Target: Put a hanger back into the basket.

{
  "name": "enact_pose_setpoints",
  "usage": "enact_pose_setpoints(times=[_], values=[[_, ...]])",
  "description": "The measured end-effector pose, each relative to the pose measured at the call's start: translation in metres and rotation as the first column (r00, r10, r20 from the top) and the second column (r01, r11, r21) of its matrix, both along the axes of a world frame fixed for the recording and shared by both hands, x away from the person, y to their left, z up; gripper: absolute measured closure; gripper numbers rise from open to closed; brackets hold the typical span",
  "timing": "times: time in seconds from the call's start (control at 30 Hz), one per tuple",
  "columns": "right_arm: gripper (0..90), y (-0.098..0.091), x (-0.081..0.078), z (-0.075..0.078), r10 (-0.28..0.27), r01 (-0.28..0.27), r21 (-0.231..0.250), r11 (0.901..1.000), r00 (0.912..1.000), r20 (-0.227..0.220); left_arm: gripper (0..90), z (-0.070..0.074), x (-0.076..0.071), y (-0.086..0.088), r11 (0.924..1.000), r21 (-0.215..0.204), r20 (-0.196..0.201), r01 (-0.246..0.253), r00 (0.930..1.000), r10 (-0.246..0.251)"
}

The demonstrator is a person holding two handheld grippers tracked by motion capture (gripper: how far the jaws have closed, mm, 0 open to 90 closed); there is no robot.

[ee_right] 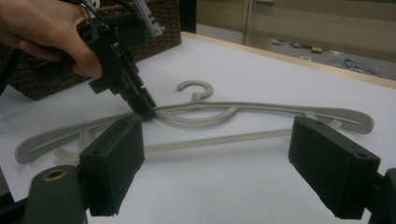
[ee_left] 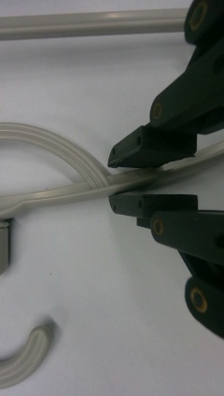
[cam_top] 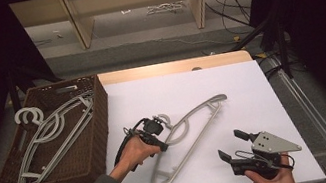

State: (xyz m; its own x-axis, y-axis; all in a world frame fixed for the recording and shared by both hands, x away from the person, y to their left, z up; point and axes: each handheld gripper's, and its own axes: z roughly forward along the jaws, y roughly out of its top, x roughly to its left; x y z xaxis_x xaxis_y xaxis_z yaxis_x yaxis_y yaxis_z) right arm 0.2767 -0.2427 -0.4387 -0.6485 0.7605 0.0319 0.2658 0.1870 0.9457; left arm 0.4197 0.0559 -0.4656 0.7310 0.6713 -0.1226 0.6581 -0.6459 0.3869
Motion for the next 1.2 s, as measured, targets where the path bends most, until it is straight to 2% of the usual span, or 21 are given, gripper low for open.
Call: enact_pose_setpoints(times=[0.1, 0.13, 0.17, 0.2, 0.3, 0.33, 0.37, 0.4, 0.43, 0.47, 0.5, 0.53, 0.57, 0.73, 0.87, 0.9, 0.93, 0.97, 1.0, 1.07, 1.2], values=[[19.4, 0.001, -0.001, 0.001, 0.000, 0.000, -0.023, 0.9997, 1.0000, -0.008, 64.9, 0.000, -0.006, -0.007, 0.9990, 0.036, 0.033, 0.028, 0.9990, -0.029], [19.4, 0.002, 0.000, 0.001, 0.008, -0.008, -0.014, 0.9999, 0.9999, -0.011, 65.5, 0.000, -0.008, -0.009, 0.9974, 0.056, 0.052, 0.044, 0.9975, -0.047], [19.4, 0.003, 0.000, 0.000, 0.009, -0.009, -0.001, 1.0000, 0.9999, -0.005, 66.0, 0.000, -0.008, -0.009, 0.9972, 0.058, 0.054, 0.046, 0.9973, -0.050], [19.4, 0.002, 0.000, 0.001, 0.001, -0.002, -0.025, 0.9997, 0.9999, -0.011, 67.5, 0.000, -0.007, -0.009, 0.9981, 0.052, 0.056, 0.033, 0.9978, -0.036], [19.4, 0.005, 0.001, 0.000, 0.015, -0.015, -0.007, 0.9999, 0.9999, -0.004, 74.8, 0.001, -0.006, -0.008, 0.9978, 0.061, 0.055, 0.027, 0.9980, -0.030], [19.4, 0.004, 0.001, 0.001, 0.011, -0.011, -0.025, 0.9996, 0.9999, 0.009, 75.1, 0.001, -0.006, -0.009, 0.9975, 0.064, 0.059, 0.030, 0.9977, -0.034], [19.4, 0.005, 0.001, 0.001, 0.016, -0.016, -0.013, 0.9998, 0.9998, -0.008, 75.9, 0.001, -0.006, -0.009, 0.9971, 0.067, 0.065, 0.035, 0.9971, -0.040], [19.4, 0.004, 0.001, 0.001, 0.012, -0.012, -0.029, 0.9995, 0.9999, -0.010, 77.1, 0.001, -0.005, -0.008, 0.9960, 0.074, 0.068, 0.051, 0.9962, -0.056], [19.4, 0.005, 0.002, 0.000, 0.018, -0.018, -0.008, 0.9998, 0.9998, -0.007, 79.3, 0.001, -0.004, -0.008, 0.9973, 0.059, 0.067, 0.043, 0.9966, -0.047], [19.4, 0.003, 0.001, 0.001, 0.013, -0.013, -0.025, 0.9996, 0.9998, -0.012, 81.6, 0.001, -0.003, -0.008, 0.9969, 0.058, 0.071, 0.053, 0.9959, -0.057], [19.4, 0.003, 0.002, 0.001, 0.010, -0.010, -0.020, 0.9998, 0.9999, -0.008, 81.6, 0.001, -0.002, -0.007, 0.9936, 0.071, 0.077, 0.088, 0.9927, -0.094], [19.4, 0.002, 0.002, 0.001, 0.009, -0.009, -0.022, 0.9997, 0.9999, -0.007, 81.7, 0.001, -0.002, -0.008, 0.9939, 0.072, 0.073, 0.084, 0.9933, -0.089], [19.4, 0.003, 0.002, 0.000, 0.014, -0.014, 0.000, 0.9999, 0.9999, -0.003, 81.8, 0.002, -0.002, -0.008, 0.9924, 0.076, 0.081, 0.097, 0.9913, -0.103], [19.4, 0.002, 0.001, 0.001, 0.005, -0.005, -0.019, 0.9998, 1.0000, -0.005, 81.8, 0.001, 0.001, -0.007, 0.9926, 0.060, 0.098, 0.105, 0.9890, -0.111], [19.4, 0.001, 0.001, 0.001, 0.004, -0.004, -0.016, 0.9999, 1.0000, -0.004, 81.9, 0.005, 0.001, -0.004, 0.9933, 0.039, 0.114, 0.108, 0.9871, -0.112], [19.4, 0.002, 0.001, 0.000, 0.010, -0.010, 0.002, 0.9999, 0.9999, -0.003, 81.9, 0.007, 0.001, -0.004, 0.9932, 0.035, 0.120, 0.111, 0.9862, -0.114], [19.4, 0.001, 0.001, 0.000, 0.003, -0.003, -0.008, 1.0000, 1.0000, -0.009, 81.9, 0.009, 0.001, -0.003, 0.9940, 0.025, 0.122, 0.106, 0.9866, -0.109], [19.4, -0.001, -0.001, 0.002, 0.002, -0.003, -0.032, 0.9995, 0.9994, -0.034, 81.9, 0.011, 0.001, -0.002, 0.9930, 0.026, 0.135, 0.115, 0.9838, -0.118], [19.4, -0.001, -0.001, 0.003, 0.002, -0.004, -0.033, 0.9994, 0.9994, -0.035, 81.9, 0.015, 0.002, -0.001, 0.9913, 0.038, 0.144, 0.126, 0.9810, -0.130], [19.4, -0.001, -0.001, 0.002, 0.001, -0.002, -0.035, 0.9994, 0.9996, -0.028, 81.9, 0.018, 0.001, 0.000, 0.9952, 0.002, 0.162, 0.098, 0.9820, -0.097], [19.4, -0.001, -0.001, 0.002, 0.001, -0.002, -0.034, 0.9994, 0.9996, -0.028, 82.1, 0.025, -0.002, 0.003, 0.9949, -0.027, 0.165, 0.098, 0.9821, -0.092]])
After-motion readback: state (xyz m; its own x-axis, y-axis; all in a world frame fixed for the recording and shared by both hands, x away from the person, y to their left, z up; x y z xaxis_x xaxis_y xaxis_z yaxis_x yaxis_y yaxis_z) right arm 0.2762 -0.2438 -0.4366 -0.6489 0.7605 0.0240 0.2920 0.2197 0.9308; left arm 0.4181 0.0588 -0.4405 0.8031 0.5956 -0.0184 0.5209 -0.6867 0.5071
